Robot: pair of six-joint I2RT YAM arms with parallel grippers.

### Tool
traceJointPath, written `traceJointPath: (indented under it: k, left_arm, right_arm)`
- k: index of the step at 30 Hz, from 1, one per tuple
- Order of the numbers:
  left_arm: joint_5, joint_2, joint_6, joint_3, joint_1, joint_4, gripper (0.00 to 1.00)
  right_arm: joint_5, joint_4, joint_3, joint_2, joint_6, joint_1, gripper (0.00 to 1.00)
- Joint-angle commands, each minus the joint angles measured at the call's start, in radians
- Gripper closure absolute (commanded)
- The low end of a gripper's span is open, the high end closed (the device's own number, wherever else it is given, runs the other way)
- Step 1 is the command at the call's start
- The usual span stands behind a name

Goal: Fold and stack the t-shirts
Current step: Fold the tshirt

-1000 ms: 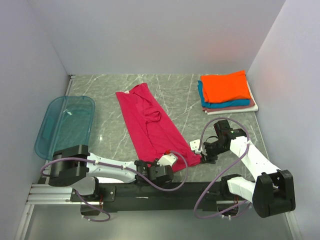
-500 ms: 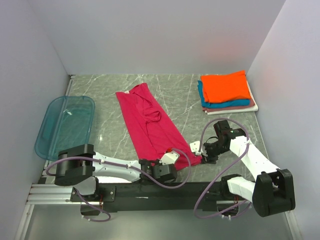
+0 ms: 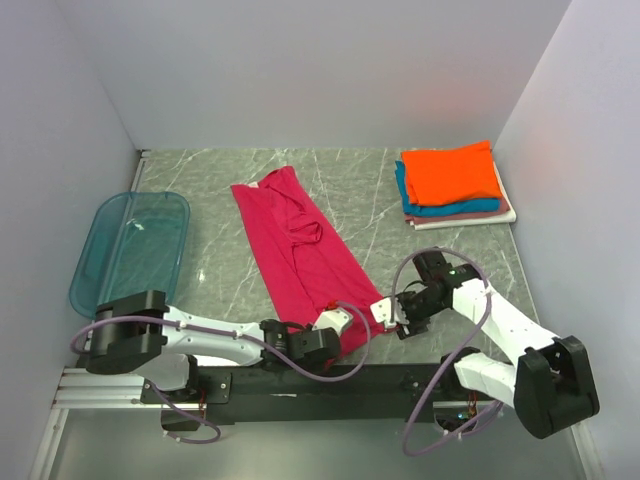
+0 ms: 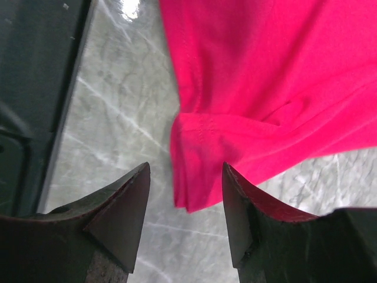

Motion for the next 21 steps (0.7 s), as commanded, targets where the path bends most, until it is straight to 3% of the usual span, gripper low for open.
traceJointPath:
  k: [1, 13, 14, 15, 20, 21]
  left_arm:
    - [0.085, -0.069, 0.022, -0.027, -0.005, 0.041, 1.0]
    - [0.14, -0.092, 0.016, -0.072, -0.005, 0.085, 1.0]
    - [0.145, -0.089, 0.013, -0.078, -0.003, 0.094, 1.0]
    - [0.145, -0.09, 0.013, -0.081, -0.003, 0.094, 1.0]
    - [0.137, -0.112, -0.004, -0.11, -0.003, 0.114, 1.0]
    - [0.139, -0.124, -0.004, -0.116, -0.003, 0.116, 1.0]
  right_arm:
    - [0.071, 0.128, -0.022, 0.006, 0.078, 0.07, 0.41]
    - [0.181, 0.204, -0.102, -0.003, 0.131, 0.175, 0.45]
    - [0.216, 0.218, -0.111, -0.003, 0.158, 0.204, 0.53]
    - [0.216, 0.23, -0.116, -0.002, 0.158, 0.204, 0.53]
    - [0.253, 0.267, -0.136, -0.009, 0.2, 0.23, 0.89]
    - [0.239, 0.259, -0.134, -0.028, 0.201, 0.228, 0.92]
